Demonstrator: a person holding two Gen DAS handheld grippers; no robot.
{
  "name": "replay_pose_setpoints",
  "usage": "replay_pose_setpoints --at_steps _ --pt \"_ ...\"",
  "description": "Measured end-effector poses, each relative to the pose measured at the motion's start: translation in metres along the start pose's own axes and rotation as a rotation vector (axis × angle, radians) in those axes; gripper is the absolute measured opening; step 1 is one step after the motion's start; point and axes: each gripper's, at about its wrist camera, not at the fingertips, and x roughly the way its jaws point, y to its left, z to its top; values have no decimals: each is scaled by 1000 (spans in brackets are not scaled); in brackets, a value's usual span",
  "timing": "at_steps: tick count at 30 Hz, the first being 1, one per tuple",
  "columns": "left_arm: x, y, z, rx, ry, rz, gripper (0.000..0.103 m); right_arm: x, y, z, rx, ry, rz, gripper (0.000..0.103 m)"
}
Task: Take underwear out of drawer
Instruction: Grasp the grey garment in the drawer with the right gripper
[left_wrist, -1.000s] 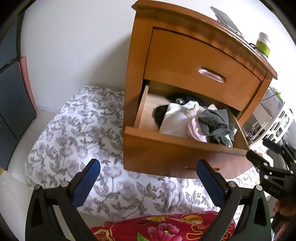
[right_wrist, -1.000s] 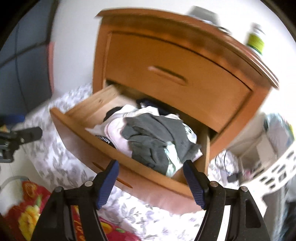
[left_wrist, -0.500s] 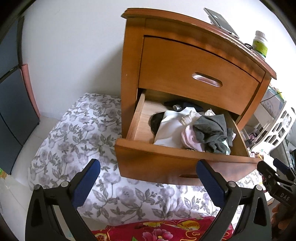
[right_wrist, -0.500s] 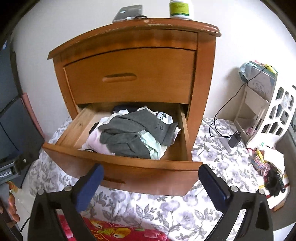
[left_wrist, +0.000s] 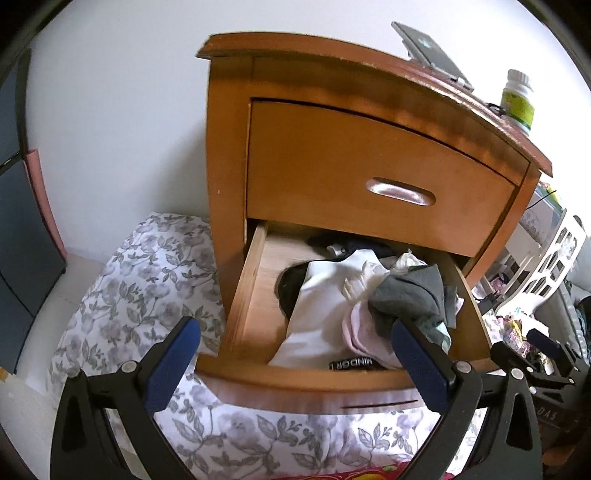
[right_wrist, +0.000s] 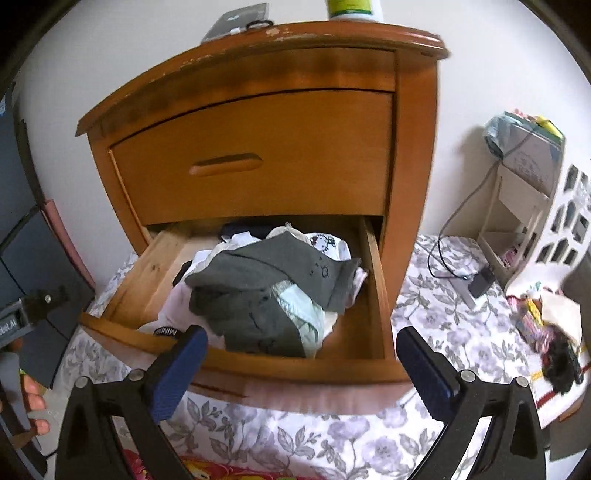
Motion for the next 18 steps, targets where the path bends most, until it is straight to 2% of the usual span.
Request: replay_pose_setpoints --at_steps 4,6,9,14,16,18 --pt "20 -1 8 -17 96 9 103 16 12 9 -70 23 21 103" --pt "26 -1 7 -27 119 2 103 23 20 12 -109 33 28 103" --pt "32 -4 5 -19 141 -7 103 36 31 15 -163 54 37 103" --pt "29 -3 -1 -31 136 -10 103 55 47 21 -249 84 21 102" --pt "28 -1 -4 -42 139 -15 103 63 53 24 -275 97 8 98" --pt "28 1 -7 -47 146 -18 103 73 58 27 -292 116 -4 88"
